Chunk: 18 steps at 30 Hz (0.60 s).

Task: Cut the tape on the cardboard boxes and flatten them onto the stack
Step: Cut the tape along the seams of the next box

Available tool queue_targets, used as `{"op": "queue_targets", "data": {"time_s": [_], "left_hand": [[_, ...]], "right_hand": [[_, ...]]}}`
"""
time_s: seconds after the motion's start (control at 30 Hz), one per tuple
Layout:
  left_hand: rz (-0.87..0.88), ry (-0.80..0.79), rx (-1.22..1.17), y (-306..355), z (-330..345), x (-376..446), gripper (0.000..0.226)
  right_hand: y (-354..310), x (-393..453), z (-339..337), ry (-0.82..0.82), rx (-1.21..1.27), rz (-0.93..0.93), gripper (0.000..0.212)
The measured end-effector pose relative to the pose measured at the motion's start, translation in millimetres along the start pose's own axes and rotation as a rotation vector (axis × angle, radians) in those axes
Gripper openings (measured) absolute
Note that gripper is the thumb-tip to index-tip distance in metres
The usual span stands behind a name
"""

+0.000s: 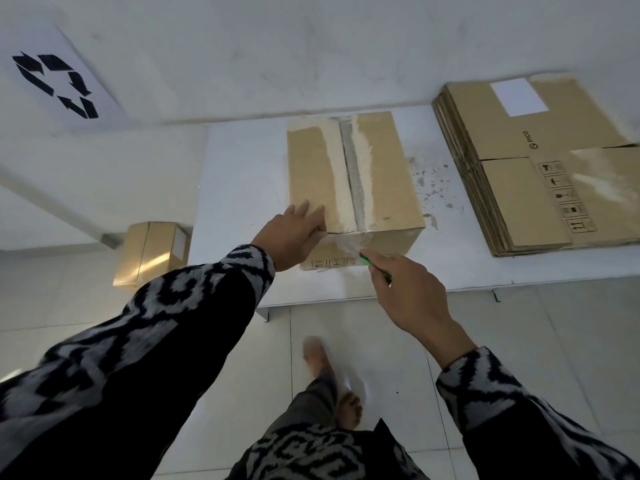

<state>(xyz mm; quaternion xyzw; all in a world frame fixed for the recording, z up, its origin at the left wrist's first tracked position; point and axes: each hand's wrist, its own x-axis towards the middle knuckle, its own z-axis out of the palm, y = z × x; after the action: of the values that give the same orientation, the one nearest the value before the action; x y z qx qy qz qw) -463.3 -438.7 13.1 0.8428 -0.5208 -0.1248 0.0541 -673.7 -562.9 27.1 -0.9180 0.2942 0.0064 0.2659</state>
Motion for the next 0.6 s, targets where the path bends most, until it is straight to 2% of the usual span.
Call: {"op": "queue_targets", "data": {"time_s": [0.3, 0.47, 0.6], "left_hand": [[-0.031, -0.011, -0.079, -2.5, 3.3, -2.0, 0.062], [-0.027, 0.057, -0.176, 1.8, 6.3, -4.5, 0.045], [-0.012, 0.093, -0.211, 4.1, 7.5, -6.0, 0.044]], "right_hand": [[-4.9, 6.7, 3.9, 0.012, -0.045, 0.036, 0.038], [-17.2, 10.5, 4.3, 0.081, -0.138, 0.062, 0.039], [-24.9, 13.0, 3.8, 0.076, -0.156, 0.067, 0.039]]}}
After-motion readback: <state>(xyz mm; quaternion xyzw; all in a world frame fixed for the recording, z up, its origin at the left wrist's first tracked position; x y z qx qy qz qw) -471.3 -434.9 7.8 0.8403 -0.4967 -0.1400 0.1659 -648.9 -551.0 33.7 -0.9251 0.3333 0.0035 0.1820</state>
